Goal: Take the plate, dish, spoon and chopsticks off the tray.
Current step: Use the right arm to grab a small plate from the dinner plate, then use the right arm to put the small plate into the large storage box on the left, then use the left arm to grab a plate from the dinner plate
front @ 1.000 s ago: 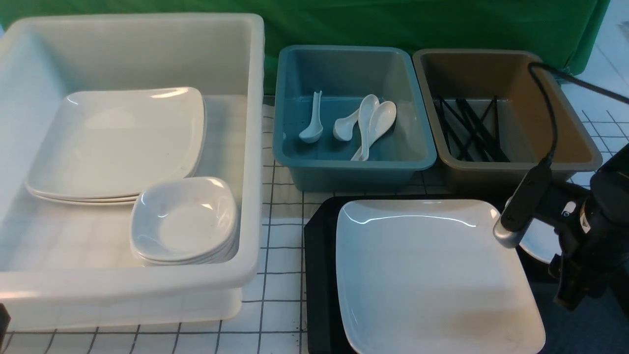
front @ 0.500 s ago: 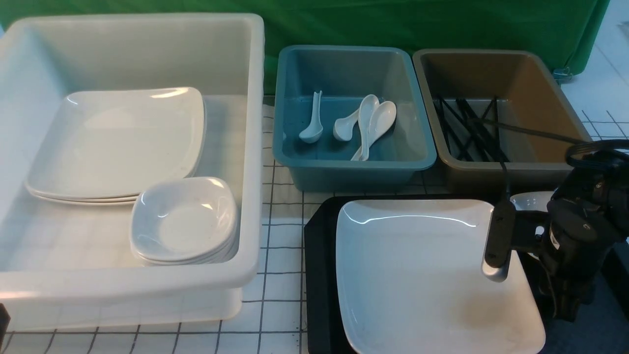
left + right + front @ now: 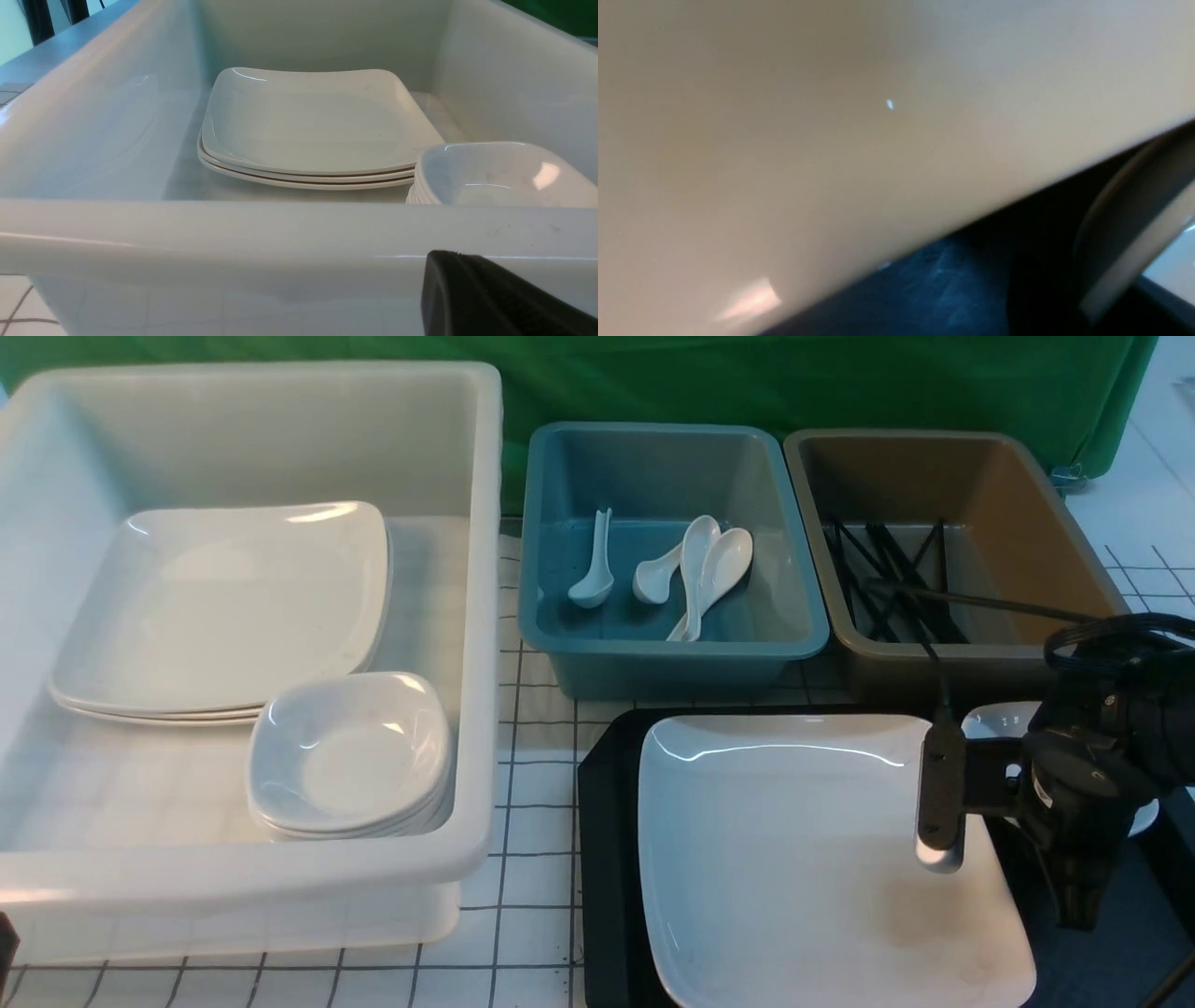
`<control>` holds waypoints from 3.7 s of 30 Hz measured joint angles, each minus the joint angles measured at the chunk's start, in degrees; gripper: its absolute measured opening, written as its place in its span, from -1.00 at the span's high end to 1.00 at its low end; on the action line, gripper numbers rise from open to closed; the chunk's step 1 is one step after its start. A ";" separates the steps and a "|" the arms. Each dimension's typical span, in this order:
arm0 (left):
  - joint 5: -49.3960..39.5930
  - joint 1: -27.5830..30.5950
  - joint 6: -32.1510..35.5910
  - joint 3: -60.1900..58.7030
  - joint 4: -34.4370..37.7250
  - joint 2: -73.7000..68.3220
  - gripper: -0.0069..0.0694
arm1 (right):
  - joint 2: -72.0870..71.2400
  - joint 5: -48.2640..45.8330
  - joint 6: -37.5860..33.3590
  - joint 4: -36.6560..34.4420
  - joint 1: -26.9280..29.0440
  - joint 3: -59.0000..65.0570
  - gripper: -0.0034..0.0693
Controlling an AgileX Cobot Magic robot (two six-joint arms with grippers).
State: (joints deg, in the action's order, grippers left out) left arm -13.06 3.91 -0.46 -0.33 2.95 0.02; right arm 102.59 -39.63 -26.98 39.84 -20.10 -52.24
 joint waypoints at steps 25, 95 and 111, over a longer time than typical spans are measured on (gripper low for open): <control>0.00 0.00 0.10 0.00 0.00 0.00 0.81 | -29.86 -17.75 2.23 -23.99 -3.96 -8.06 0.79; 0.00 0.00 0.05 0.00 0.00 0.00 0.81 | 1.88 -29.94 15.17 -25.08 -42.72 -79.97 0.67; 0.27 0.00 0.46 0.00 -0.66 0.00 0.81 | -48.52 -27.81 29.38 -22.46 -42.72 -33.97 0.88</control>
State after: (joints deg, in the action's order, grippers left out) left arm -12.78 3.91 0.00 -0.33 2.29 0.02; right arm 54.08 -67.44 2.40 17.39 -62.82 -86.21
